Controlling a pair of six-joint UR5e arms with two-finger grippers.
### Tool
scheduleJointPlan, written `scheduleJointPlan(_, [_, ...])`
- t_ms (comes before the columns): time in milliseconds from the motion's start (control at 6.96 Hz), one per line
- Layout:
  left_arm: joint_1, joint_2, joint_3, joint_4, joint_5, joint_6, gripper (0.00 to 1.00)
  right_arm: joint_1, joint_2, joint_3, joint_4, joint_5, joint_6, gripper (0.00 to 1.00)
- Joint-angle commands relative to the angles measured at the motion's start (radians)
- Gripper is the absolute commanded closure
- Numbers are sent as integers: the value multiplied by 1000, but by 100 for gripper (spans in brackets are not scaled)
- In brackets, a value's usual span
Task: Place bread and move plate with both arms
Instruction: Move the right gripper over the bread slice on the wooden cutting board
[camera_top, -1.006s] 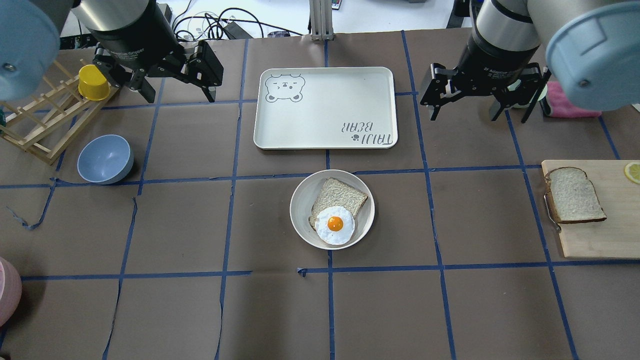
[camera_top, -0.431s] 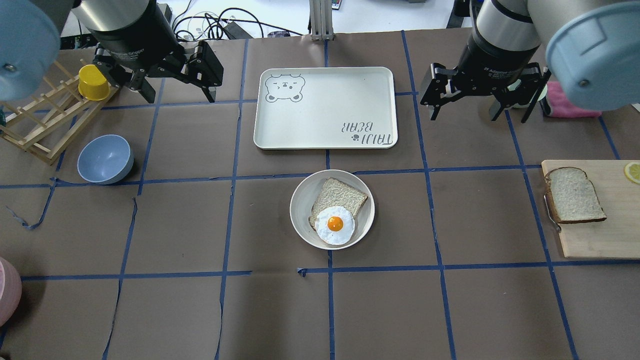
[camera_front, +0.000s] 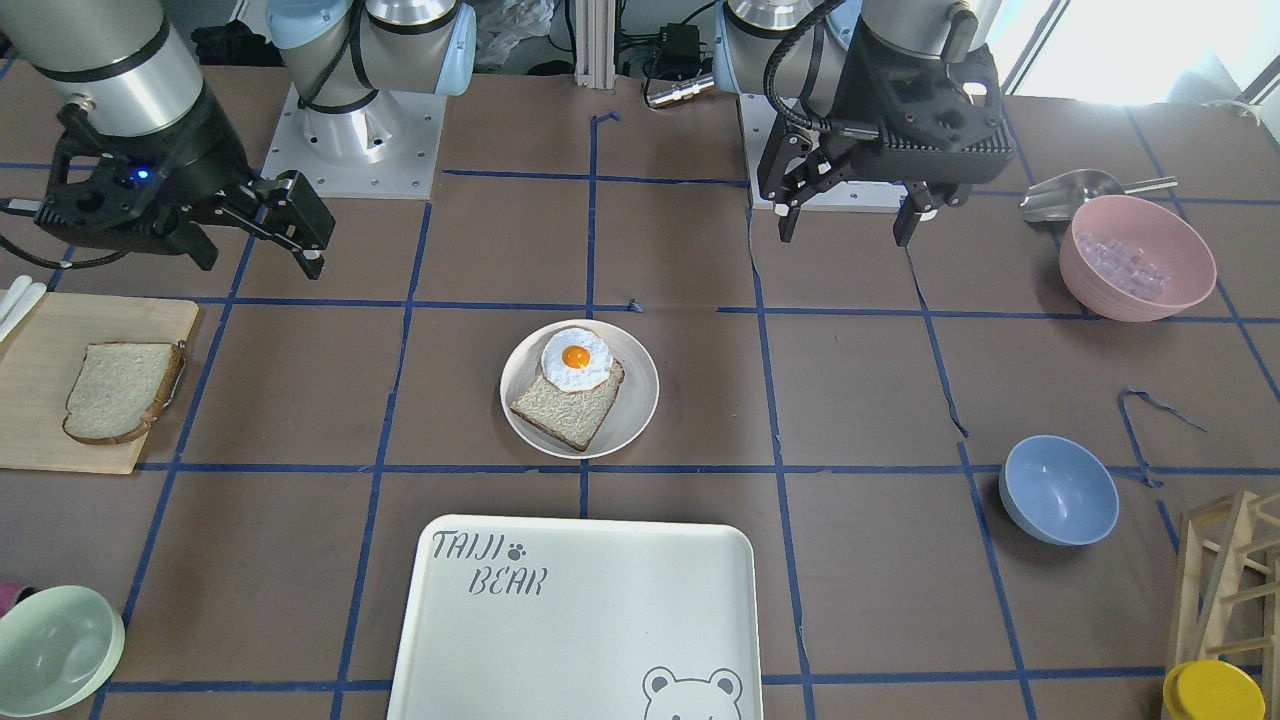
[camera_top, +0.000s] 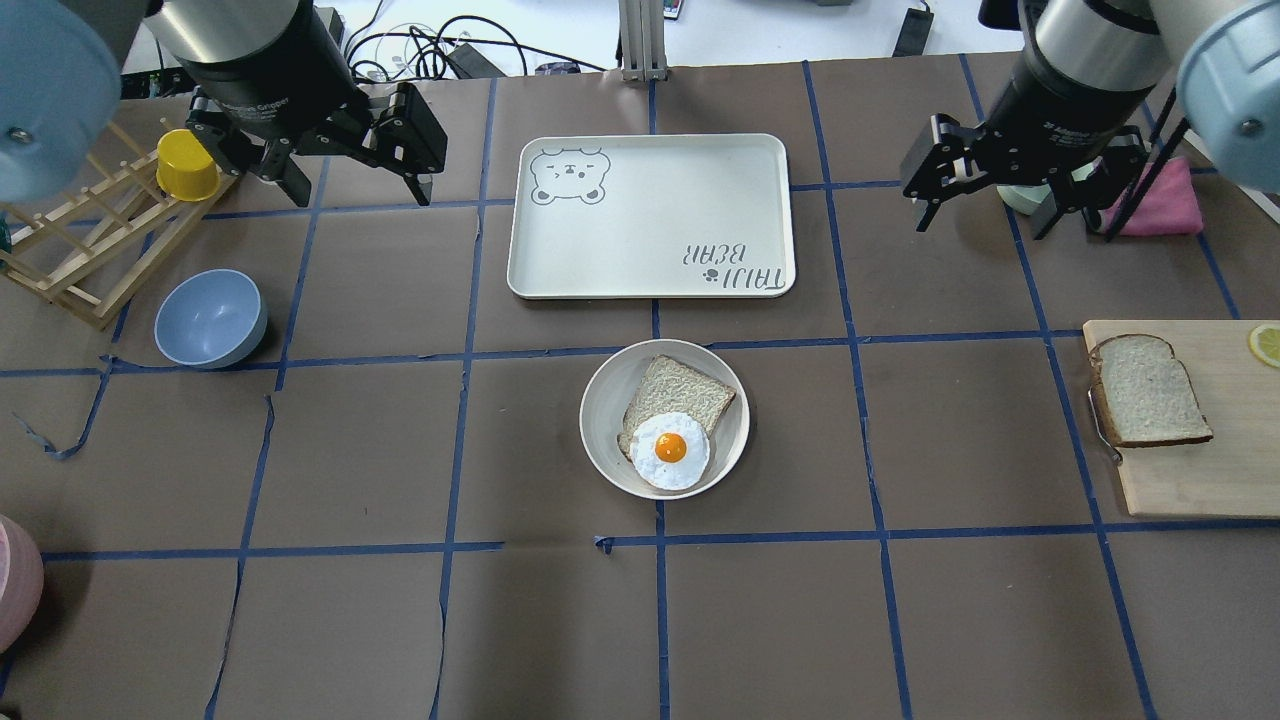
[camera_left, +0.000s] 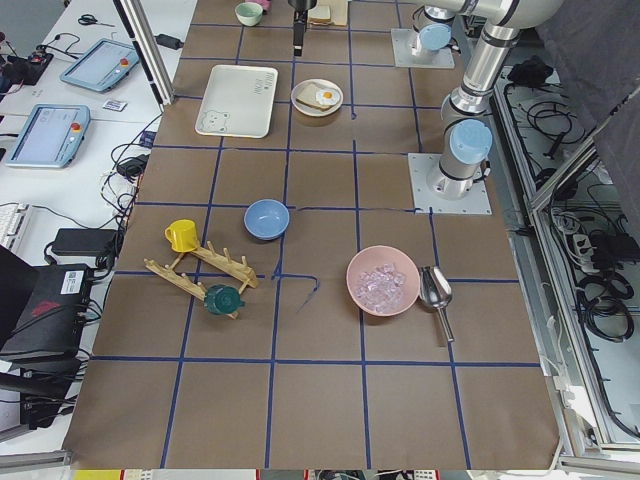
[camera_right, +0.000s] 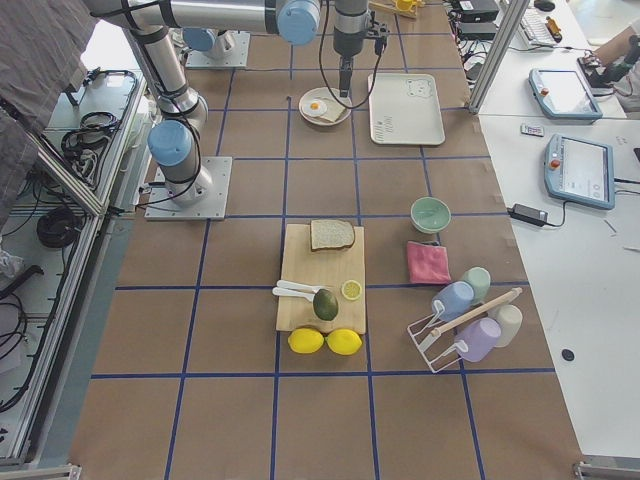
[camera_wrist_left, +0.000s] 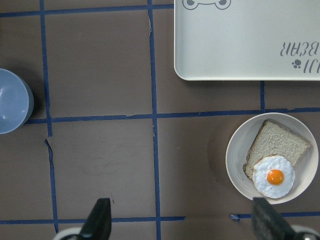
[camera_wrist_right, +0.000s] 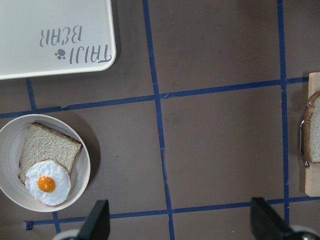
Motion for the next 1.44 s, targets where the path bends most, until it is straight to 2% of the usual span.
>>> scheduleJointPlan(0, [0,1,0,-1,0,0,0,-176,9,43,-2,4,-114,0])
scheduleJointPlan(288, [0,1,0,-1,0,0,0,-313,41,99,-29,2,-191,1])
scheduleJointPlan(431, [0,3,0,-1,0,0,0,-388,80,109,-45,2,-288,1])
scheduleJointPlan(575, [2,3,-2,-1,0,0,0,-463,145,115,-96,-16,-391,2])
scheduleJointPlan(719, [2,4,-2,-1,0,0,0,-522,229,144,-202,-31,-483,3])
scheduleJointPlan(862, [0,4,-2,-1,0,-1,0,-551,272,176,-280,-36,-510,4])
scheduleJointPlan(1006, [0,4,-2,-1,0,0,0,-557,294,193,-302,-34,-607,4])
scheduleJointPlan(1294, [2,4,-2,-1,0,-1,0,-582,346,199,-339,-39,-622,5])
